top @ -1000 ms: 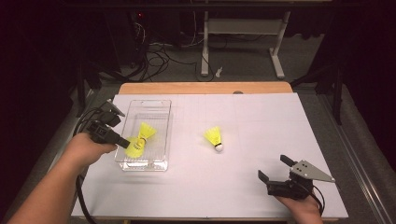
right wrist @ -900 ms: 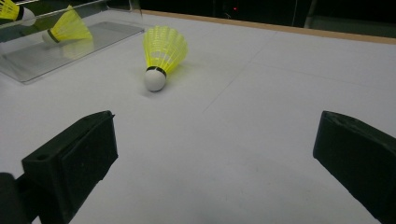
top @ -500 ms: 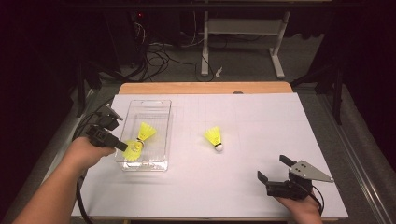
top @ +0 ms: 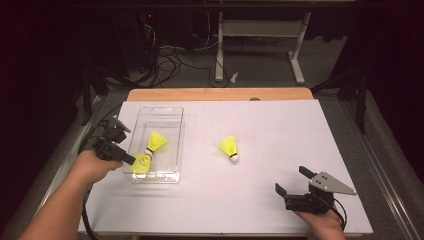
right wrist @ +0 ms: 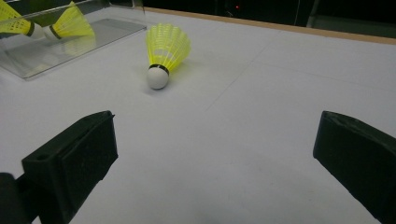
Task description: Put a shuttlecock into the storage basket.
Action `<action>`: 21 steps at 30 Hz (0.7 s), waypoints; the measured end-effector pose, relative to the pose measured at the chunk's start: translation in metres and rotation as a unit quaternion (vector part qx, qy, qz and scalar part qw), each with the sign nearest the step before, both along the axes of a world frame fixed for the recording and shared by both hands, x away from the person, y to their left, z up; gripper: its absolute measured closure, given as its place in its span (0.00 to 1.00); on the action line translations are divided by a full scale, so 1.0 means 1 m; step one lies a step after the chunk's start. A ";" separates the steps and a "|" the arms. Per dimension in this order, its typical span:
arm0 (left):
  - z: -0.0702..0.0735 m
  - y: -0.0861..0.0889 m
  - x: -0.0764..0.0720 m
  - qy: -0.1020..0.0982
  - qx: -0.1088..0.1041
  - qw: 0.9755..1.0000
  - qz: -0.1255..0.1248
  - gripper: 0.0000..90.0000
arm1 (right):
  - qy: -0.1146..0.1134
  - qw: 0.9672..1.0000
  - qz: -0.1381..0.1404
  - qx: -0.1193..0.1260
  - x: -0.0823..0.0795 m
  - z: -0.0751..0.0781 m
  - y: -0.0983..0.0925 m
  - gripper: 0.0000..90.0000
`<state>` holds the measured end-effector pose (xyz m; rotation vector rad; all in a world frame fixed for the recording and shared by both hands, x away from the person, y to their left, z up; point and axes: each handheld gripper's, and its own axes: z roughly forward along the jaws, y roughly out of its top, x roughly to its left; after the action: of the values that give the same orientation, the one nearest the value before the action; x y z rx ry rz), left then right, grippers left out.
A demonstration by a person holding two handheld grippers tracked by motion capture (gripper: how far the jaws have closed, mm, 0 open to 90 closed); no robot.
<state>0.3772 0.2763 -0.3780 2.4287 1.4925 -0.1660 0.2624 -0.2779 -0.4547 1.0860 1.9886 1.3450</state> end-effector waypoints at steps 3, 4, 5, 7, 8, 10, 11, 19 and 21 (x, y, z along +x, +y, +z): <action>-0.003 -0.001 0.000 0.000 0.000 1.000 -0.001 0.99 | 0.001 1.000 0.001 0.000 0.000 0.000 0.000 0.00; -0.004 -0.001 0.000 0.000 -0.001 1.000 0.000 0.99 | 0.000 1.000 0.000 0.000 0.000 0.000 0.000 0.00; -0.004 -0.002 0.000 0.000 -0.001 1.000 -0.001 0.99 | 0.001 1.000 0.000 0.000 0.000 0.000 0.000 0.00; -0.005 -0.003 0.000 -0.003 -0.001 1.000 0.000 0.99 | 0.000 1.000 0.000 0.000 0.000 0.000 0.000 0.00; -0.005 -0.003 0.000 -0.003 -0.001 1.000 0.000 0.99 | 0.000 1.000 0.000 0.000 0.000 0.000 0.000 0.00; -0.005 -0.004 0.001 -0.002 0.002 1.000 -0.002 0.99 | 0.000 1.000 0.000 0.000 0.000 0.000 0.000 0.00; -0.005 -0.004 0.001 -0.004 0.001 1.000 -0.001 0.99 | 0.000 1.000 -0.001 0.000 0.000 0.000 0.000 0.00; -0.008 -0.008 0.001 -0.004 0.010 1.000 -0.003 0.99 | 0.000 1.000 0.000 0.001 0.000 0.000 0.000 0.00; -0.008 -0.008 0.001 -0.004 0.011 1.000 -0.004 0.99 | 0.000 1.000 -0.001 0.002 -0.001 0.000 0.000 0.00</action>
<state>0.3783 0.2680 -0.3863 2.4489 1.4899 -0.1436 0.2619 -0.2782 -0.4542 1.0883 1.9860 1.3480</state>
